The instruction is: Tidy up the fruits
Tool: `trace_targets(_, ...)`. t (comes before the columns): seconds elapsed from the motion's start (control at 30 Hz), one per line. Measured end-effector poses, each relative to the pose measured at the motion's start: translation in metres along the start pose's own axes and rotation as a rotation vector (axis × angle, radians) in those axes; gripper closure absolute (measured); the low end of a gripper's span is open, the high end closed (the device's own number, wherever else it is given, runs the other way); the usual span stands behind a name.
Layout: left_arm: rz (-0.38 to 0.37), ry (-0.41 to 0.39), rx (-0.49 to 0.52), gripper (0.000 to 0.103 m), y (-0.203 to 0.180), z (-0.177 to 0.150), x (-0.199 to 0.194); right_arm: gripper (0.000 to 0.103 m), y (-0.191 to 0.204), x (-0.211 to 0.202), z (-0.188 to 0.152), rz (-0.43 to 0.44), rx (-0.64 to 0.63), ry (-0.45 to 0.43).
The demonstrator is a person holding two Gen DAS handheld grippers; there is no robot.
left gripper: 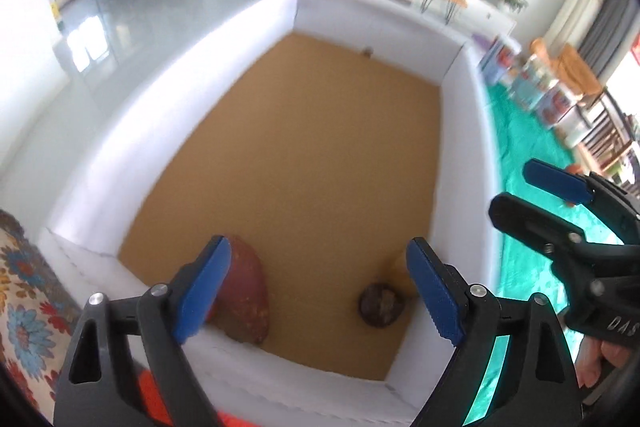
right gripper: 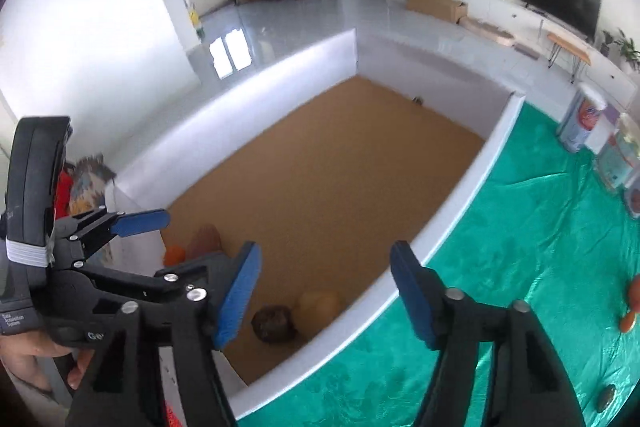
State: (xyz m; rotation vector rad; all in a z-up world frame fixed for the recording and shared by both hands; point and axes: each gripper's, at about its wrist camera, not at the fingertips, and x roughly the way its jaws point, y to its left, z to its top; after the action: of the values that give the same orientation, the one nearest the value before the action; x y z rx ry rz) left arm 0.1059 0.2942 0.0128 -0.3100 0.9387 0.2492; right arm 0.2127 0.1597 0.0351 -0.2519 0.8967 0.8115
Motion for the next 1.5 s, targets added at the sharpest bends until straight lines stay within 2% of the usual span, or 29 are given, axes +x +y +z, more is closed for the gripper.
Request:
trace_targets(0.1,-0.033,-0.072,0.047,0.010,-0.026,-0.005,-0.026,0.018,-0.022,-0.043,-0.017,-0.050,0.011,-0.085)
trace_targets(0.2,-0.111,-0.113,0.120,0.009,-0.066,-0.024,-0.045,0.016,-0.052,-0.085,-0.057,-0.134,0.041,-0.158)
trace_targets(0.33,-0.256,-0.094,0.234,0.007,-0.133,-0.069,-0.047,0.015,-0.111,-0.135,-0.142,-0.290,0.198,-0.214)
trace_targets(0.43,-0.374,-0.011,0.304,0.007,-0.179,-0.115,-0.019,0.015,-0.155,-0.168,-0.221,-0.427,0.379,-0.216)
trace_targets(0.5,-0.368,0.036,0.357,0.007,-0.201,-0.140,0.008,0.014,-0.178,-0.183,-0.271,-0.495,0.491,-0.198)
trace_targets(0.57,-0.306,0.068,0.401,0.007,-0.217,-0.158,0.034,0.014,-0.196,-0.188,-0.317,-0.573,0.564,-0.143)
trace_targets(0.67,-0.254,0.038,0.452,0.007,-0.224,-0.167,0.061,0.014,-0.208,-0.192,-0.367,-0.659,0.606,-0.105)
trace_targets(0.73,-0.209,0.008,0.488,0.007,-0.229,-0.167,0.073,0.014,-0.213,-0.188,-0.386,-0.675,0.628,-0.098)
trace_targets(0.8,-0.167,-0.034,0.524,0.006,-0.236,-0.165,0.078,0.014,-0.217,-0.182,-0.390,-0.671,0.641,-0.090)
trace_targets(0.9,-0.172,-0.035,0.490,0.003,-0.227,-0.166,0.082,0.014,-0.214,-0.174,-0.386,-0.673,0.622,-0.094)
trace_targets(1.0,-0.159,-0.036,0.483,0.001,-0.226,-0.166,0.083,0.006,-0.213,-0.164,-0.382,-0.667,0.614,-0.085)
trace_targets(1.13,-0.162,-0.039,0.482,0.000,-0.228,-0.167,0.085,0.000,-0.212,-0.160,-0.383,-0.654,0.609,-0.077)
trace_targets(1.5,-0.157,-0.050,0.482,0.001,-0.227,-0.169,0.084,0.000,-0.208,-0.158,-0.381,-0.656,0.601,-0.075)
